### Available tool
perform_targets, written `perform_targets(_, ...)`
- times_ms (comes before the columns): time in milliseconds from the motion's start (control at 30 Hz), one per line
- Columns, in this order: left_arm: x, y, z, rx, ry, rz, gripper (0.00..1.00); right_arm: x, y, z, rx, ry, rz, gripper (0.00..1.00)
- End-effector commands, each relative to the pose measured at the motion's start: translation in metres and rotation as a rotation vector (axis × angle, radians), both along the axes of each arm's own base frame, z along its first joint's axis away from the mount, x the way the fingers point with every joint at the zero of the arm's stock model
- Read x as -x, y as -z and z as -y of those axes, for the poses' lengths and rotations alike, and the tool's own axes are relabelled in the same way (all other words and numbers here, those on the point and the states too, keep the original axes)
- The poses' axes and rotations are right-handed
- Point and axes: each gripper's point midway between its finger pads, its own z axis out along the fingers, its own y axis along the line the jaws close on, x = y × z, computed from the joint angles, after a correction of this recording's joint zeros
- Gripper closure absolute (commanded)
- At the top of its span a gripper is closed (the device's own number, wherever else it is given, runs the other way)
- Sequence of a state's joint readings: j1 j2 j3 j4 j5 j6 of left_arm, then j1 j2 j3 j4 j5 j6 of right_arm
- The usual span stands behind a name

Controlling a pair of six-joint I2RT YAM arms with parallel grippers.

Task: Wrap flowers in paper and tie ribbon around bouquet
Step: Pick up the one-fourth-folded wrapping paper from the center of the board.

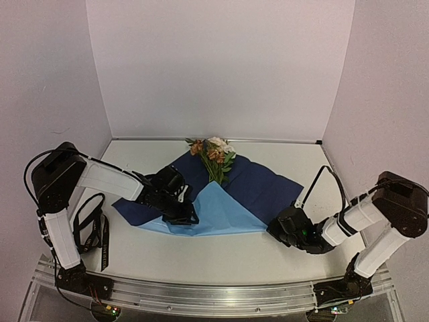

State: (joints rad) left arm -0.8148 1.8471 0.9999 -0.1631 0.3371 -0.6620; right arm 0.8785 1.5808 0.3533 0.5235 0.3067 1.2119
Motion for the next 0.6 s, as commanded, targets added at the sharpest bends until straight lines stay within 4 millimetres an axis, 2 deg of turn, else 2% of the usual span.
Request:
perform_targets(0,0.019,-0.043,0.033,0.057,0.100,0.094,0.68,0.023,0.011,0.029,0.106,0.011,0.004,1.00)
perform_targets(167,0.033,-0.078,0.072,0.110,0.216,0.249,0.67,0.033,0.013,0.041,0.119,0.016,0.005,1.00)
perform_targets(267,0.046,-0.095,0.097,0.166,0.322,0.347,0.67,0.033,0.010,0.042,0.112,0.016,0.015,1.00)
perform_targets(333,0.053,-0.095,0.113,0.183,0.404,0.400,0.67,0.033,0.007,0.042,0.109,0.014,0.021,1.00)
perform_targets(467,0.060,-0.071,0.133,0.170,0.538,0.429,0.72,0.031,0.002,0.039,0.098,0.011,0.031,1.00)
perform_targets(567,0.063,-0.060,0.143,0.166,0.617,0.460,0.75,0.031,-0.002,0.035,0.095,-0.006,0.034,1.00)
